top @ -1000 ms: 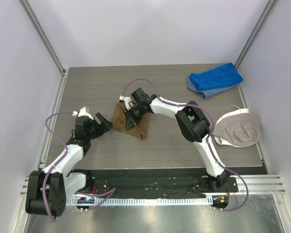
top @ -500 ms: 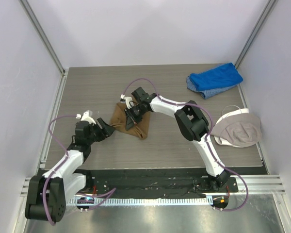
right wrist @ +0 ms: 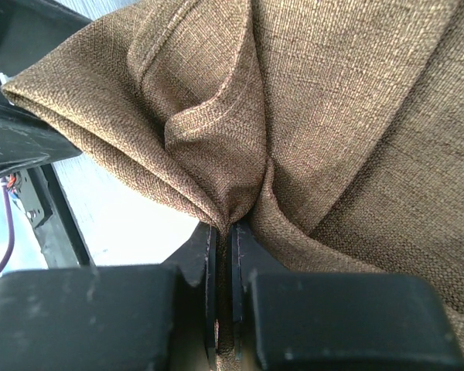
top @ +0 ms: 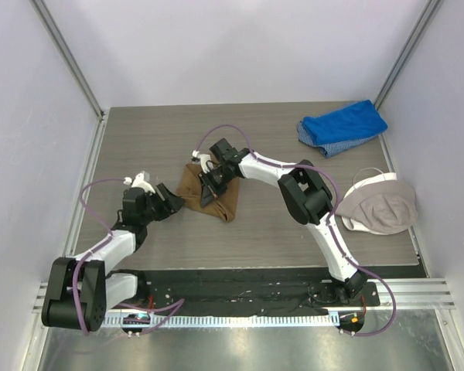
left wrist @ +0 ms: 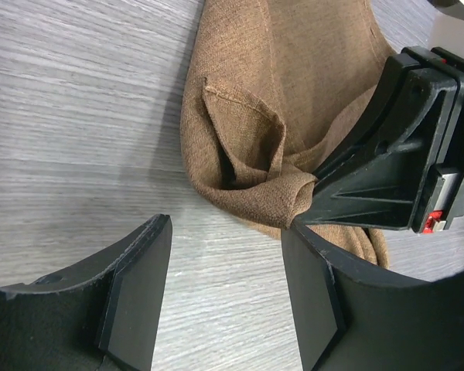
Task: Fold the napkin, place the utensils inside, and roll it up
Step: Roll the napkin with the utensil
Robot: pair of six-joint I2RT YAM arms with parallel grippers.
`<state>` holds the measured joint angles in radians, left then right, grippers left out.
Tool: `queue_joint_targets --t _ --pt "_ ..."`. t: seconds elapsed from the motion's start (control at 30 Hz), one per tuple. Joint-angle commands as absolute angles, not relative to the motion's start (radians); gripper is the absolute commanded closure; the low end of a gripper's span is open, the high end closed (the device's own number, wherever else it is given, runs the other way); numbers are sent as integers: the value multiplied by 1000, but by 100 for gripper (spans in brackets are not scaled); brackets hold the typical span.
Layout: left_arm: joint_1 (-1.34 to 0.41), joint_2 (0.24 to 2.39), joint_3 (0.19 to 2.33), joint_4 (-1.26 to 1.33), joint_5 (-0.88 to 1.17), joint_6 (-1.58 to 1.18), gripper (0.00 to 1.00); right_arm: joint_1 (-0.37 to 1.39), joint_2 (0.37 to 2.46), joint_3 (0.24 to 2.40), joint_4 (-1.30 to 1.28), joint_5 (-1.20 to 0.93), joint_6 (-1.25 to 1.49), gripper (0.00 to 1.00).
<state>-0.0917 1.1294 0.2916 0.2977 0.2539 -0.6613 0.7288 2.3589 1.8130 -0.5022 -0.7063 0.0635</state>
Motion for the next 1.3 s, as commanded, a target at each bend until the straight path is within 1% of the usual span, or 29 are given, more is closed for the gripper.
queue_joint_targets --t 0.0,0.4,0.9,1.0,1.03,1.1,1.2,1.23,1.27 --pt "-95 1158 324 426 235 -643 37 733 2419 1838 -577 -670 54 99" --pt "-95 1272 345 500 207 -643 41 715 2480 1885 -644 -716 34 99" --pt "-97 1374 388 505 181 -649 53 709 2531 1944 -690 -749 17 99" --pt "-95 1388 402 488 175 -649 57 707 2534 1947 -693 -752 15 99" --pt "-95 1391 405 485 173 -650 60 707 2534 1948 -695 -755 14 99" --pt "-95 1408 420 466 186 -652 63 707 2534 1951 -696 -756 15 99" --pt "-95 1423 442 443 190 -652 71 709 2536 1957 -699 -762 17 99" --pt "-95 1434 448 425 192 -652 77 709 2534 1959 -698 -764 20 99" --pt "-95 1437 452 416 195 -650 79 709 2533 1959 -698 -765 20 99"
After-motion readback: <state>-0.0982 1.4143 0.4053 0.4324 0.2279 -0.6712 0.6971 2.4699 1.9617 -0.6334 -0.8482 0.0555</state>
